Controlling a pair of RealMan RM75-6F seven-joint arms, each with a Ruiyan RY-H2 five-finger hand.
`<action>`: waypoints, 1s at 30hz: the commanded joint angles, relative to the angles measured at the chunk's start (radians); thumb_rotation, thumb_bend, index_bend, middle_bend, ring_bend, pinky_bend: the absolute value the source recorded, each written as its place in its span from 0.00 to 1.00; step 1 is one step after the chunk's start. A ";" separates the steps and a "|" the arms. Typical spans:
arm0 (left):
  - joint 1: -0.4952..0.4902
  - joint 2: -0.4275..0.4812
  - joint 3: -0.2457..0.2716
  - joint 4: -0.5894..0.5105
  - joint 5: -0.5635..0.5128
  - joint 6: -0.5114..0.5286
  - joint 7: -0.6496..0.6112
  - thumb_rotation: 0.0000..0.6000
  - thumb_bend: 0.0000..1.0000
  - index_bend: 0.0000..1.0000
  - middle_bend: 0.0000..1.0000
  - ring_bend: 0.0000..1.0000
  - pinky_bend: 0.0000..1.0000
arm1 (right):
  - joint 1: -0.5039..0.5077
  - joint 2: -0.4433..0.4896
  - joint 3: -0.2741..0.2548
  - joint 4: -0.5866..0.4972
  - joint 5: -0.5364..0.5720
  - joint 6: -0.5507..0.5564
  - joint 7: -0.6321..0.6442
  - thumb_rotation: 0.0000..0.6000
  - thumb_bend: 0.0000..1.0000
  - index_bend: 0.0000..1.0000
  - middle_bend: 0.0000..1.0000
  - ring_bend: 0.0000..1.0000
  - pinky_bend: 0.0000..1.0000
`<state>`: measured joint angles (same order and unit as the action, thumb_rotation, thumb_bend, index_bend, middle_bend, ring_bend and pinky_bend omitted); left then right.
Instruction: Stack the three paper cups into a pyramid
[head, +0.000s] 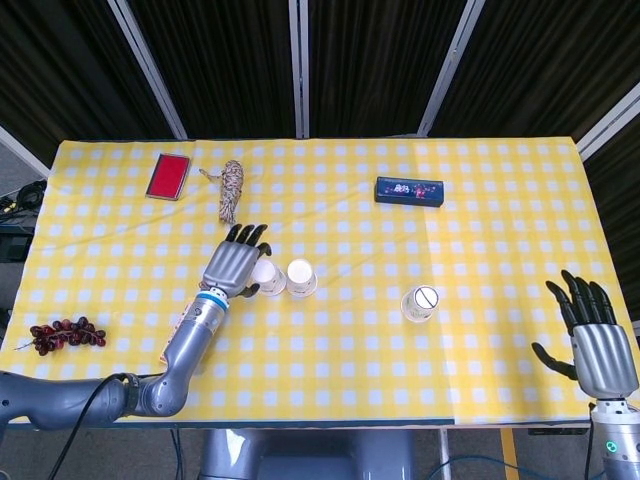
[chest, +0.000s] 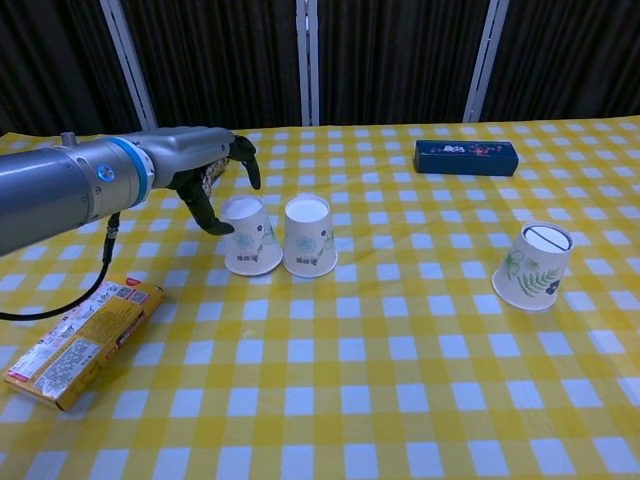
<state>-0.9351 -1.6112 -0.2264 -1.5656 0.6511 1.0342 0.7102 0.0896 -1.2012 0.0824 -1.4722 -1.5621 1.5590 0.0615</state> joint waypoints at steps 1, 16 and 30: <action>0.002 -0.003 0.013 -0.001 0.001 0.009 0.004 1.00 0.25 0.11 0.00 0.00 0.00 | 0.000 -0.001 -0.002 -0.002 -0.001 -0.001 -0.005 1.00 0.09 0.15 0.00 0.00 0.06; 0.191 0.200 0.114 -0.204 0.260 0.220 -0.149 1.00 0.23 0.00 0.00 0.00 0.00 | 0.003 -0.012 -0.009 -0.013 -0.012 -0.003 -0.046 1.00 0.09 0.15 0.00 0.00 0.06; 0.555 0.451 0.333 -0.253 0.595 0.488 -0.517 1.00 0.23 0.00 0.00 0.00 0.00 | 0.025 -0.038 -0.040 -0.052 -0.051 -0.046 -0.102 1.00 0.09 0.15 0.00 0.00 0.06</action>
<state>-0.4610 -1.2028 0.0472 -1.8429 1.1814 1.4607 0.3082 0.1124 -1.2378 0.0459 -1.5196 -1.6102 1.5171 -0.0382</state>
